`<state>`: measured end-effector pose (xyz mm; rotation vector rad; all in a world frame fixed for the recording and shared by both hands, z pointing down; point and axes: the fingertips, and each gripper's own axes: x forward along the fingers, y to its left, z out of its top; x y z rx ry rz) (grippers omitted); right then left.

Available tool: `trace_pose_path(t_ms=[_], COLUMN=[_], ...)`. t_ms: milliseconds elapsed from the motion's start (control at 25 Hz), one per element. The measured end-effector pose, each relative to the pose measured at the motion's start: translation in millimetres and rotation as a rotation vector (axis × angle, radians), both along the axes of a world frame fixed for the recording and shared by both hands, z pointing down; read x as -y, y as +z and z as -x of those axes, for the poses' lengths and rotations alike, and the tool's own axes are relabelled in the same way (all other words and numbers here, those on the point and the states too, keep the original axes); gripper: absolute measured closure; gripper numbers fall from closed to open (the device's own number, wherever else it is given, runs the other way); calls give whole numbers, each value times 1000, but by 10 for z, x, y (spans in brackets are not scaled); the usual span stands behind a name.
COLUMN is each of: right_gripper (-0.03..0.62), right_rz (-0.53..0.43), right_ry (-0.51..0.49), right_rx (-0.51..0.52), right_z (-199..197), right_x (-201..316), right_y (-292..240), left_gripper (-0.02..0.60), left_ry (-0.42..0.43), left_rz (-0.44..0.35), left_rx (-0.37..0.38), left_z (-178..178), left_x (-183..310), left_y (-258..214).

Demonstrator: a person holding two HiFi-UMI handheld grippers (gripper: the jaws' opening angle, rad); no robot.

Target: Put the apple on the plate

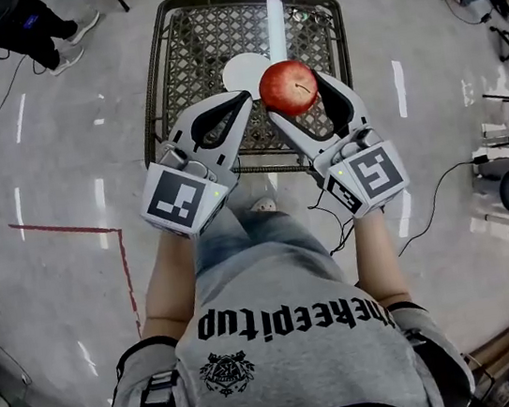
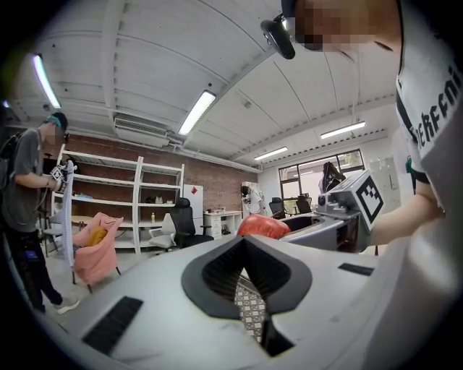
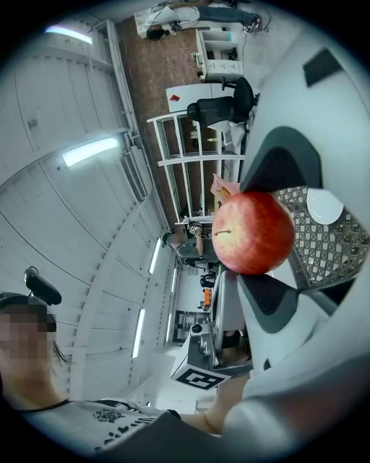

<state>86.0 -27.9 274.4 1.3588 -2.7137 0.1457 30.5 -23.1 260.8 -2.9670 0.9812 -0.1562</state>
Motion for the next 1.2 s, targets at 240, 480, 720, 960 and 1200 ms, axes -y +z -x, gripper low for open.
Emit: trace_pose_path(t_ms=[240, 480, 720, 960, 1200], right_gripper=[220, 221, 221, 221, 221], right_rz=[3, 13, 29, 45, 57], right_ry=[-7, 3, 16, 35, 43], right_rx=[2, 8, 0, 1, 1], right_z=[-21, -67, -99, -124, -87], right_x=[-31, 16, 44, 87, 200], right_y=[40, 97, 169, 228, 276], left_gripper=[560, 560, 560, 560, 560], left_ry=[7, 32, 57, 75, 77], left_rz=[-1, 7, 41, 87, 101], left_rx=[14, 42, 62, 69, 76], left_z=[-49, -105, -158, -173, -116], left_x=[-51, 5, 28, 24, 98], left_y=[24, 63, 95, 167, 230])
